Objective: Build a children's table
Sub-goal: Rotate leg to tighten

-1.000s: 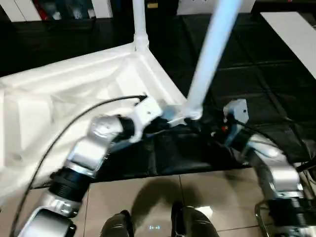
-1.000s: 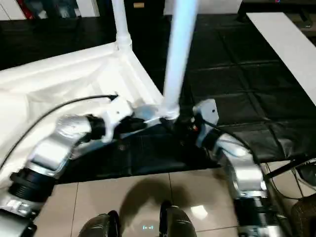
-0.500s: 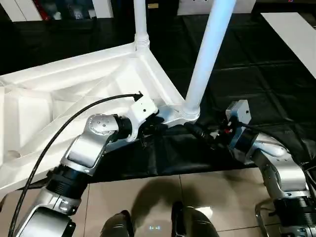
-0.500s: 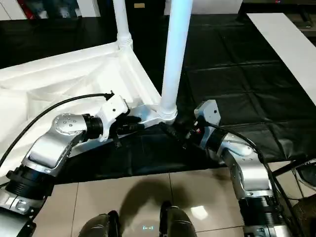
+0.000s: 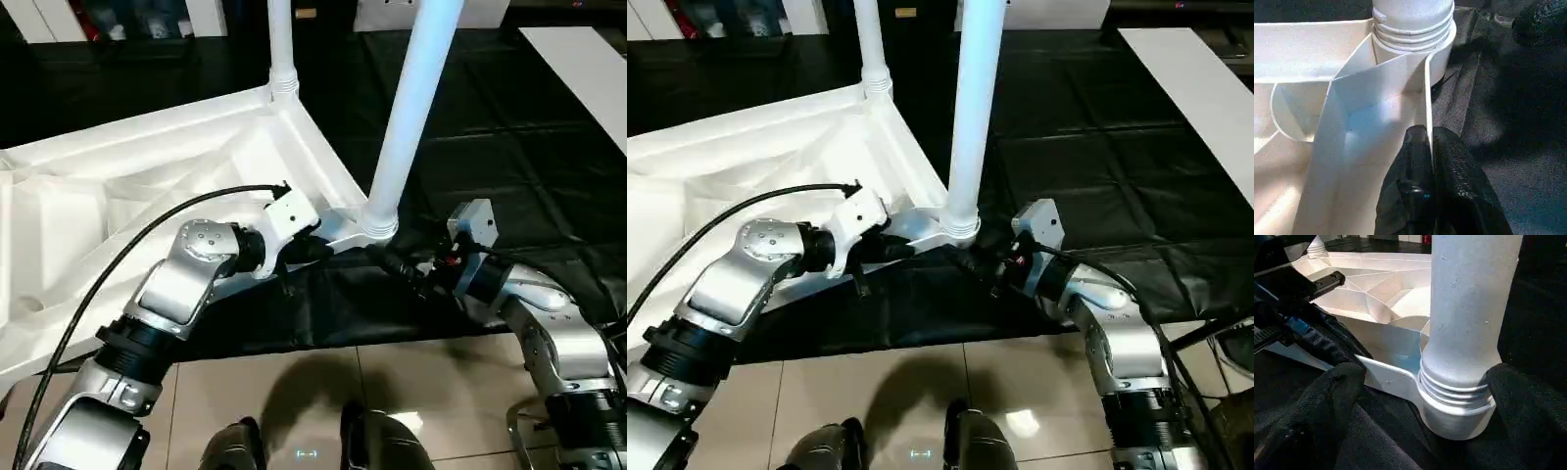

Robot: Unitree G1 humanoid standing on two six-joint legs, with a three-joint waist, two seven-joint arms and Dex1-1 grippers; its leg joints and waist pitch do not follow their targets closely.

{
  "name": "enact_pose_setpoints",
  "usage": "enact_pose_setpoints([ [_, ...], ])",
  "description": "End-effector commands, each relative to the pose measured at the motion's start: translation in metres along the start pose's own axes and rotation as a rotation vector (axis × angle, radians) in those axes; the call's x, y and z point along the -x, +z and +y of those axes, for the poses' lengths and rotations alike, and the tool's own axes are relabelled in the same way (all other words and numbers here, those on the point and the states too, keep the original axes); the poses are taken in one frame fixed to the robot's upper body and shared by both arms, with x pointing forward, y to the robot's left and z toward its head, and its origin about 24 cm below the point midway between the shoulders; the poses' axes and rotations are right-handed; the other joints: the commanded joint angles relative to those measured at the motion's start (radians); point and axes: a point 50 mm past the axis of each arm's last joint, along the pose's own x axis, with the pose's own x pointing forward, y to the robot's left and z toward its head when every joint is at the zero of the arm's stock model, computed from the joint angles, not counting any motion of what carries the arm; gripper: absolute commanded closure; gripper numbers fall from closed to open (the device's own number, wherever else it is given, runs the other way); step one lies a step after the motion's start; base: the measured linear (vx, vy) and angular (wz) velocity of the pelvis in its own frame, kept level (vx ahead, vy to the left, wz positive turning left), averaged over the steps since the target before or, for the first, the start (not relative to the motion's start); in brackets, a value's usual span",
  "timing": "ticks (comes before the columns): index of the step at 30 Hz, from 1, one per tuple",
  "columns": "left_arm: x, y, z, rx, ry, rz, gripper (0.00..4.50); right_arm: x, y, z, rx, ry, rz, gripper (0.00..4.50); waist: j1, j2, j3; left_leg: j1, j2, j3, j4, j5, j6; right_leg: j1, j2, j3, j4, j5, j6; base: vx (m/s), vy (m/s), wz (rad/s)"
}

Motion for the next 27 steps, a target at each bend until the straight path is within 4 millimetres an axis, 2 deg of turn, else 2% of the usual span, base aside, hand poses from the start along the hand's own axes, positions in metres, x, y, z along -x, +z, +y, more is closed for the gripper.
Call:
enact_pose_setpoints([
  [1,-0.001,-0.011,-0.005,-0.035,-0.054,0.019,4.46,0.003,0.001,-0.001,0.025,0.01,0.002,0.0,0.005,-0.006,-0.085,0.007,0.042,-0.022,-0.064,-0.183,0.124,0.071,-0.079,0.057,-0.081,-0.476,-0.114,0.0,0.0,0.0],
  [5,0.006,-0.009,-0.013,-0.114,-0.176,-0.018,4.46,0.004,0.006,-0.004,0.051,0.059,0.003,0.0,0.006,-0.005,-0.091,0.007,0.045,-0.021,-0.064,-0.157,0.14,0.072,-0.077,0.061,-0.071,-0.406,-0.135,0.0,0.0,0.0],
  [7,0.01,-0.013,-0.018,-0.132,-0.253,-0.01,4.46,0.004,0.009,-0.004,0.061,0.11,0.011,0.0,0.008,-0.01,-0.092,0.006,0.046,-0.019,-0.064,-0.141,0.147,0.074,-0.079,0.064,-0.065,-0.373,-0.151,0.0,0.0,0.0],
  [9,0.014,-0.018,-0.023,-0.157,-0.336,0.009,4.46,0.003,0.011,-0.003,0.083,0.173,0.027,0.0,0.013,-0.003,-0.093,0.011,0.05,-0.019,-0.065,-0.137,0.155,0.071,-0.079,0.065,-0.06,-0.35,-0.171,0.0,0.0,0.0],
  [11,0.017,-0.022,-0.025,-0.184,-0.378,0.035,4.46,0.002,0.011,0.0,0.106,0.236,0.046,0.0,0.018,-0.003,-0.091,0.014,0.053,-0.017,-0.066,-0.133,0.156,0.069,-0.078,0.067,-0.058,-0.337,-0.18,0.0,0.0,0.0],
  [12,0.017,-0.023,-0.025,-0.197,-0.397,0.043,4.46,0.002,0.01,0.002,0.114,0.278,0.057,0.0,0.021,-0.009,-0.093,0.016,0.055,-0.015,-0.066,-0.136,0.154,0.069,-0.078,0.068,-0.057,-0.334,-0.184,0.0,0.0,0.0],
  [14,0.018,-0.024,-0.025,-0.213,-0.42,0.05,4.46,0.002,0.009,0.006,0.11,0.341,0.069,0.0,0.027,-0.005,-0.092,0.017,0.056,-0.016,-0.066,-0.138,0.152,0.069,-0.08,0.069,-0.056,-0.333,-0.188,0.0,0.0,0.0],
  [15,0.019,-0.024,-0.025,-0.222,-0.439,0.048,4.46,0.001,0.008,0.009,0.099,0.392,0.073,0.0,0.03,-0.008,-0.094,0.016,0.056,-0.015,-0.066,-0.137,0.151,0.071,-0.081,0.069,-0.055,-0.333,-0.191,0.0,0.0,0.0],
  [16,0.019,-0.023,-0.025,-0.224,-0.447,0.047,4.49,0.001,0.008,0.01,0.094,0.404,0.074,0.18,0.034,-0.009,-0.094,0.015,0.056,-0.015,-0.066,-0.143,0.149,0.072,-0.082,0.069,-0.056,-0.344,-0.188,0.0,0.0,0.0],
  [20,0.019,-0.022,-0.024,-0.236,-0.47,0.044,4.5,-0.002,0.005,0.01,0.086,0.457,0.098,0.38,0.039,-0.011,-0.095,0.016,0.055,-0.015,-0.066,-0.148,0.133,0.073,-0.083,0.069,-0.059,-0.369,-0.181,0.0,0.0,0.0],
  [22,0.018,-0.021,-0.023,-0.238,-0.474,0.042,4.5,-0.002,0.003,0.01,0.087,0.468,0.105,0.6,0.039,-0.01,-0.097,0.016,0.055,-0.015,-0.065,-0.142,0.127,0.073,-0.083,0.07,-0.058,-0.368,-0.182,0.0,0.0,0.0],
  [27,0.018,-0.021,-0.022,-0.237,-0.478,0.035,4.5,-0.003,0.001,0.01,0.078,0.494,0.117,0.97,0.042,-0.01,-0.101,0.013,0.054,-0.014,-0.063,-0.113,0.144,0.076,-0.081,0.07,-0.052,-0.321,-0.193,0.0,0.0,0.0],
])
